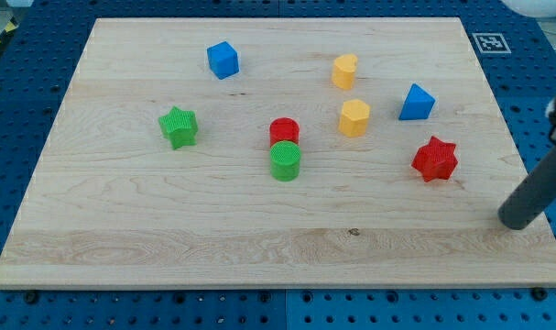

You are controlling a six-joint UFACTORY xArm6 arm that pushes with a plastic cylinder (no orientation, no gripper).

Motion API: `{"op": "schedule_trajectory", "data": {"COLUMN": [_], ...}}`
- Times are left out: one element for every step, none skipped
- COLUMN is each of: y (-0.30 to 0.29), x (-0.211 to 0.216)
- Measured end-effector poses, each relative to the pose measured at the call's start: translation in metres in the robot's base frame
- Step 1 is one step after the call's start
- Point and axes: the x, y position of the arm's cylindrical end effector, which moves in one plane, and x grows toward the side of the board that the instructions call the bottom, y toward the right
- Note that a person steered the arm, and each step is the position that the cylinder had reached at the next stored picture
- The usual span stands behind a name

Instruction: Place the red star to the top right of the board

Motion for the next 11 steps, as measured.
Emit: {"op": "schedule_trajectory", "data": {"y": [-0.005,-0.005,-0.014,-0.024,-0.030,-0.035,-0.057,-0.074,-0.088,-0.091,-0.091], "x": [-0.001,-0.001,-0.009,-0.022,-0.022,-0.022,-0.020,-0.020,-0.029,-0.038,-0.042]}}
